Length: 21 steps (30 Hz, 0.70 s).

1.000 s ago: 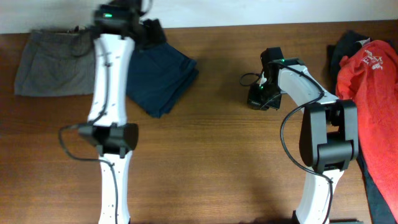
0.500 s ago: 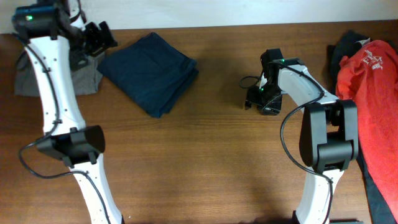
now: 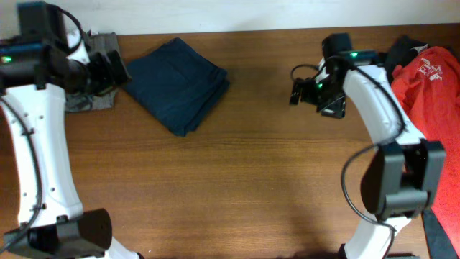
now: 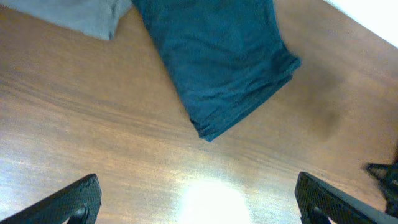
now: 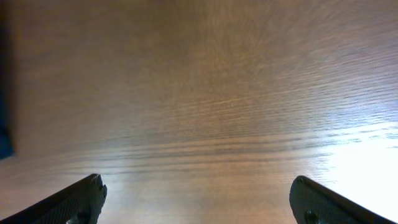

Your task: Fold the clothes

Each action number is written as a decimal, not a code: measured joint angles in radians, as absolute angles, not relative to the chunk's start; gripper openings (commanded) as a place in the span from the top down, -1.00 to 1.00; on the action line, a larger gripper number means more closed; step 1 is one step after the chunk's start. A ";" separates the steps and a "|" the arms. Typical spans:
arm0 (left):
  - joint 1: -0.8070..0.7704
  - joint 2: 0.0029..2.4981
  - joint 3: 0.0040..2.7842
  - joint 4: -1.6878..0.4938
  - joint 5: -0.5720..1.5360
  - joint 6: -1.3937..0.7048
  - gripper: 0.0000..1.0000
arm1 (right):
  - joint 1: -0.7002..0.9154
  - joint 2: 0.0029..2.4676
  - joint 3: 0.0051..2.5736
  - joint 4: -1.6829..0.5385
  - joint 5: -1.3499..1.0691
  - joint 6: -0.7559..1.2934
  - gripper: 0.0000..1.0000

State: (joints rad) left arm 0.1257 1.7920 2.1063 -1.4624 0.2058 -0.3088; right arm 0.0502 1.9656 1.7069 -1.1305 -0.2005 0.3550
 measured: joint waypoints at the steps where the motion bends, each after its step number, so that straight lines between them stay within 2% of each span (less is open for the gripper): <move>1: 0.126 1.789 2.037 -1.394 0.219 -0.309 -0.99 | 0.046 1.945 1.716 -1.145 -0.200 0.355 -0.98; 5: 0.126 1.813 1.721 -1.129 0.328 -0.309 -0.98 | 0.038 1.906 1.721 -1.173 -0.204 0.355 -0.98; 7: 0.126 1.822 1.554 -0.892 0.405 -0.309 -0.98 | 0.037 1.903 1.721 -1.179 -0.215 0.355 -0.99; 10: 0.126 1.827 1.377 -0.673 0.473 -0.310 -0.98 | 0.037 1.901 1.721 -1.186 -0.234 0.352 -0.98; 21: 0.126 2.002 1.287 -0.477 0.515 -0.364 -0.98 | 0.037 1.899 1.721 -1.182 -0.290 0.336 -0.98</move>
